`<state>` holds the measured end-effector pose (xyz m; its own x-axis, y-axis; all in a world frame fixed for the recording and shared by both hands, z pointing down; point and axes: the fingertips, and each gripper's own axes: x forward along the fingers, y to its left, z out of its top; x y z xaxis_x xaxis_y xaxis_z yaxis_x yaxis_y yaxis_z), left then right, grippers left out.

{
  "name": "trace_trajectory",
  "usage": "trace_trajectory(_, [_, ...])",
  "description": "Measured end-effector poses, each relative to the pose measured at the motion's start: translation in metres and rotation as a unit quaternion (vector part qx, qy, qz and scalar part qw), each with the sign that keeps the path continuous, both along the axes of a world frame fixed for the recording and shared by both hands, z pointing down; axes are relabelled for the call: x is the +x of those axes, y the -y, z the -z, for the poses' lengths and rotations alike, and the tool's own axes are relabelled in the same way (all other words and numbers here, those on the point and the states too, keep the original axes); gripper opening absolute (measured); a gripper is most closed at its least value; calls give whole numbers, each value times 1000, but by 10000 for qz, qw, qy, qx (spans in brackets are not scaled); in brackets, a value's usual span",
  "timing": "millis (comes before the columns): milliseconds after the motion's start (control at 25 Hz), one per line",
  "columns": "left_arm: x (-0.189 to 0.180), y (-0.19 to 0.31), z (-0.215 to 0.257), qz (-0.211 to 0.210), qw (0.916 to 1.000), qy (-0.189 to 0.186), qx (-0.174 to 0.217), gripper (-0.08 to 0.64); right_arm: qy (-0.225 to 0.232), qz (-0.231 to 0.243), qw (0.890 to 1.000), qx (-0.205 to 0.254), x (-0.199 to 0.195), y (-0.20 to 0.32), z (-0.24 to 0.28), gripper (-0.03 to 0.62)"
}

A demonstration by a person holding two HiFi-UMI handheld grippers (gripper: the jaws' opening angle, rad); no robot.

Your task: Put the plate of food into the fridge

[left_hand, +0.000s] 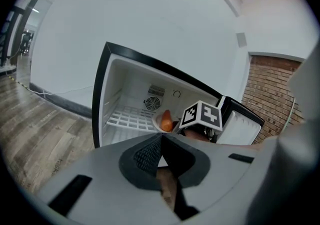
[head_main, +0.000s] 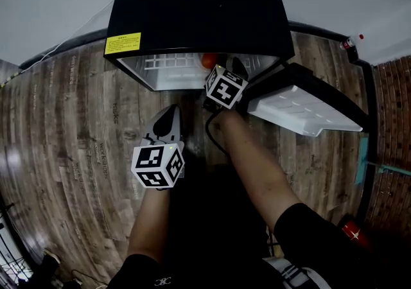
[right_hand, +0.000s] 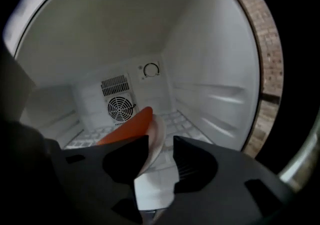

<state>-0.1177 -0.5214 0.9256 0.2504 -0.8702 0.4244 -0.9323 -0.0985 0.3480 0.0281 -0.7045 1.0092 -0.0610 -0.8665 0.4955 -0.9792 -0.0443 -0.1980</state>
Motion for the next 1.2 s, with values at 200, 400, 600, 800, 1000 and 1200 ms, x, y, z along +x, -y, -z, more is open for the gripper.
trace_trajectory(200, [-1,4,3,-7,10000,33,39,-3,-48,323,9991,282,1,-18,16,21])
trace_trajectory(400, [1,13,11,-39,9997,182,149,-3,225,1104,9932,285,-7,-57,27,14])
trace_trajectory(600, [14,21,38,-243,9992,210,257,-3,-120,1992,9754,939,-18,-101,94,12])
trace_trajectory(800, [30,28,102,-415,9982,262,351,-3,-434,2277,9631,1367,-13,-125,190,12])
trace_trajectory(1000, [48,28,225,-618,9973,15,408,-3,-328,2118,9676,1338,4,-137,318,12])
trace_trajectory(1200, [58,19,377,-744,9963,61,433,-3,-225,1985,9702,1371,12,-155,473,12])
